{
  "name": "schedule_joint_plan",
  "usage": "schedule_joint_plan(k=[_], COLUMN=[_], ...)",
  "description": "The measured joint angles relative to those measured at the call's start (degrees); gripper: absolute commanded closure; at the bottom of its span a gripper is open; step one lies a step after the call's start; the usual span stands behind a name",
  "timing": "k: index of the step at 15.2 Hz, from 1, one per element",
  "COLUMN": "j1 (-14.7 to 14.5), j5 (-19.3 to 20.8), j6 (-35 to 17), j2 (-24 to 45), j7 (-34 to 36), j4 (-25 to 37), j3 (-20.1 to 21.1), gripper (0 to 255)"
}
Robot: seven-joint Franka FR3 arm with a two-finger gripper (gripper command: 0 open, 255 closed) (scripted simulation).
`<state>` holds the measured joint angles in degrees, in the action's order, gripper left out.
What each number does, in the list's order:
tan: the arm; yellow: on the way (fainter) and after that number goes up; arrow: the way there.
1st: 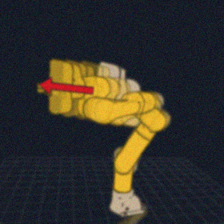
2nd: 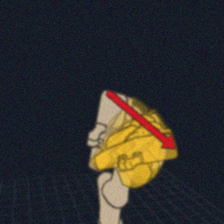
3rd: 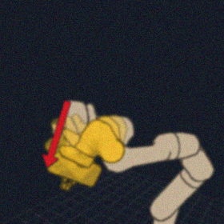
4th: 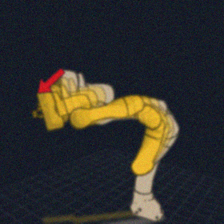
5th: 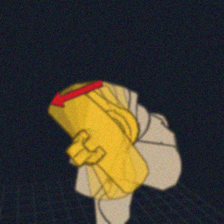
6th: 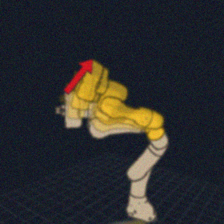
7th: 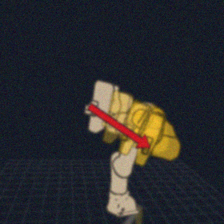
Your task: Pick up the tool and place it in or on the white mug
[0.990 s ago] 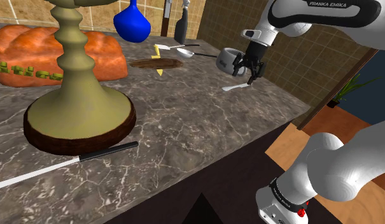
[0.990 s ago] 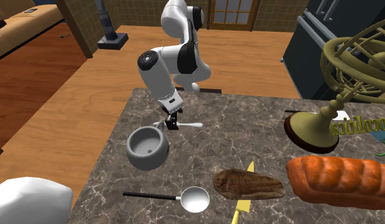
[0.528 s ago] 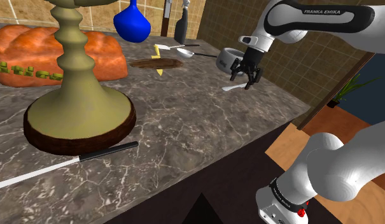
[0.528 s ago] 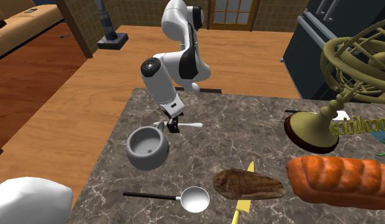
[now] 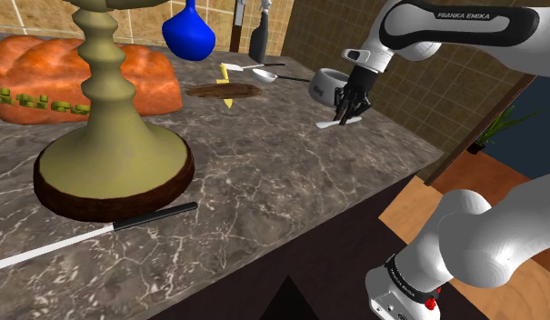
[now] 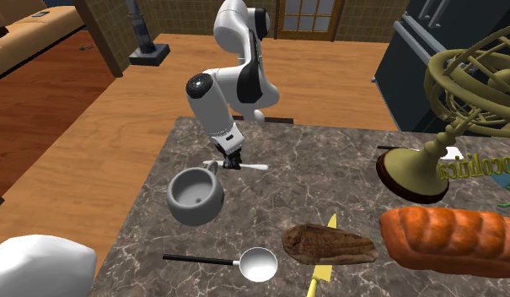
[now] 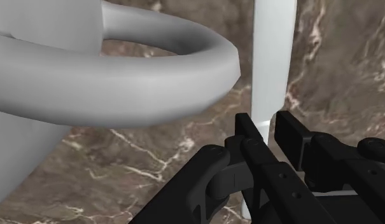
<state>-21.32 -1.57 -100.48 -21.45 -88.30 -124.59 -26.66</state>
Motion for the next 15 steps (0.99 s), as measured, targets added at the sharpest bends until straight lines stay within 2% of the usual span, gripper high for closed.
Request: schedule_joint_plan(k=[7,15], j1=[-0.03,-0.23], j5=[-0.11,-0.16], j6=[0.91,6.69], j2=[0.34,0.16], j7=[-0.11,0.79], j4=[0.44,5.63], j3=[-0.08,0.41], gripper=[255,255])
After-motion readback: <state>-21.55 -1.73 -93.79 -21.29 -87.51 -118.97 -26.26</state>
